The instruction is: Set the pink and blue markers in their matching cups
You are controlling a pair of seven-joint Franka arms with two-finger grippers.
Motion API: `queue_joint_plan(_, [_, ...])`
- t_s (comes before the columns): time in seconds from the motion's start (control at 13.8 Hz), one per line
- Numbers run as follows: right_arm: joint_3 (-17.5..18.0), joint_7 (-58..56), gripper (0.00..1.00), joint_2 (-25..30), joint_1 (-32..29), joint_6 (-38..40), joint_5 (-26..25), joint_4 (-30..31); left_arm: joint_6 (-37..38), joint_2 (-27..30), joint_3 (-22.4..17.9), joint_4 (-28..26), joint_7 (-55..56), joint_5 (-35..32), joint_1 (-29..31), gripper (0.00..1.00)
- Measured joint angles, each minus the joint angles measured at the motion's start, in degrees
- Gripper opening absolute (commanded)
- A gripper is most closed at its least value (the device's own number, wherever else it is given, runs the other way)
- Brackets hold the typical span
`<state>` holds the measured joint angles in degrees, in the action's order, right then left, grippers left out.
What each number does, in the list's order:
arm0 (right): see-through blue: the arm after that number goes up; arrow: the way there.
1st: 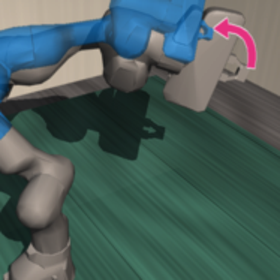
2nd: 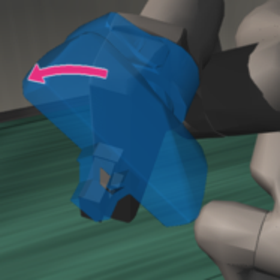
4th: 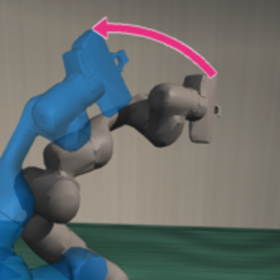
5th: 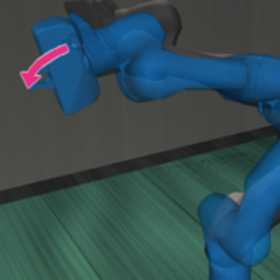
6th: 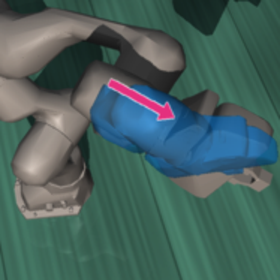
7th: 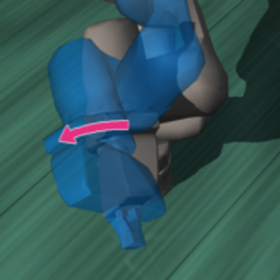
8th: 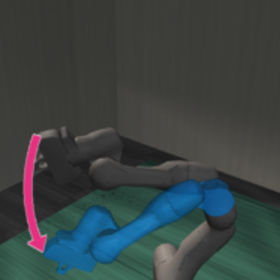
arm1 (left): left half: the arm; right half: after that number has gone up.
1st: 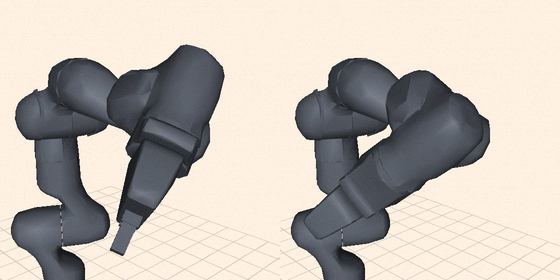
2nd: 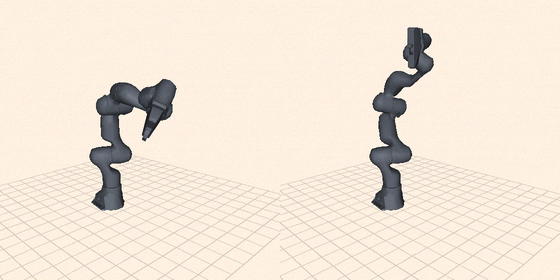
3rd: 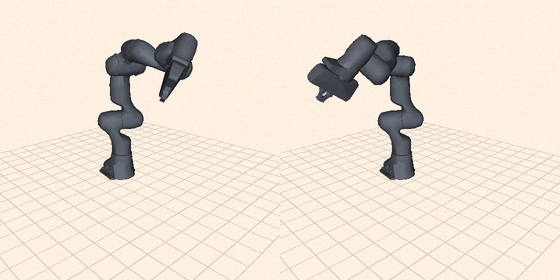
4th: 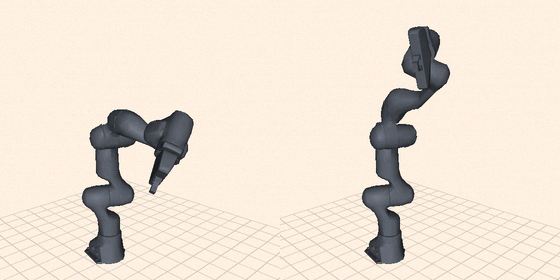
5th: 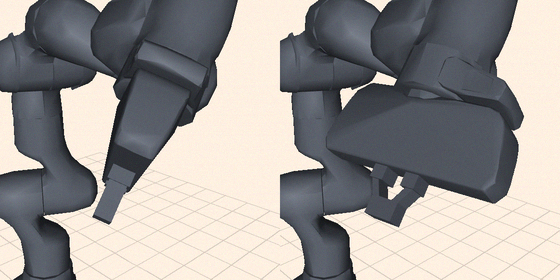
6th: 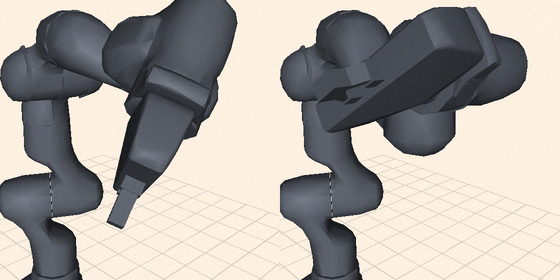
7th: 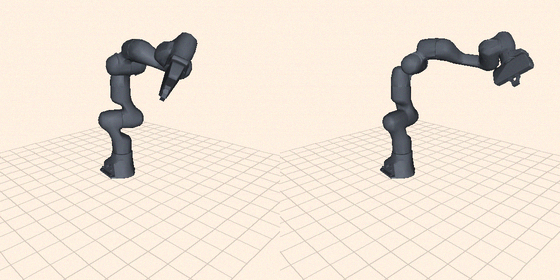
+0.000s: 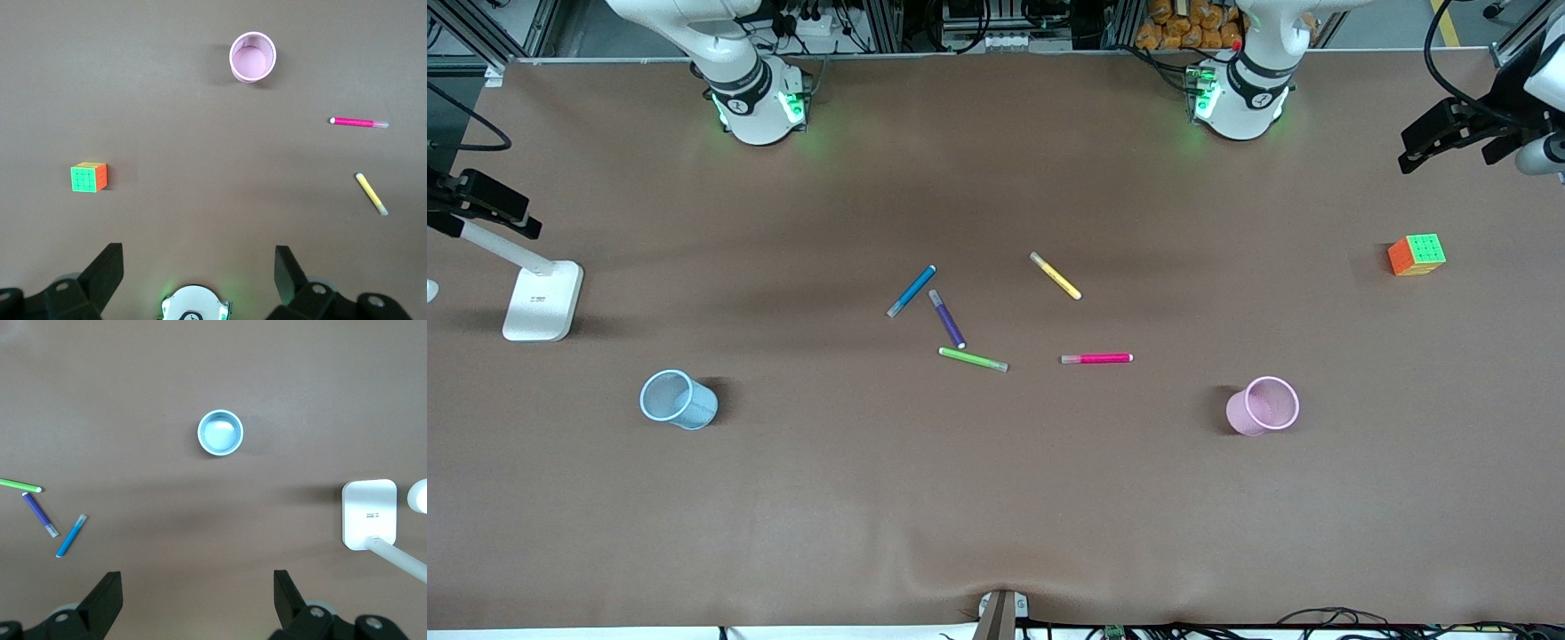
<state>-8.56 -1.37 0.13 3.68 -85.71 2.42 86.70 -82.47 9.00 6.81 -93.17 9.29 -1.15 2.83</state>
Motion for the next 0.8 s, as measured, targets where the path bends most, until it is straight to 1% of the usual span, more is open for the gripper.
queue_joint_plan(0.58, [-0.04,0.00,1.00,-0.07,-0.02,0.00,0.00,0.00,0.02,0.00,0.00,0.27,0.00,0.00,0.00,1.00])
queue_joint_plan(0.8, [-0.04,0.00,1.00,-0.09,-0.02,0.00,0.00,0.00,0.02,-0.55,0.00,1.25,0.00,0.00,0.00,1.00])
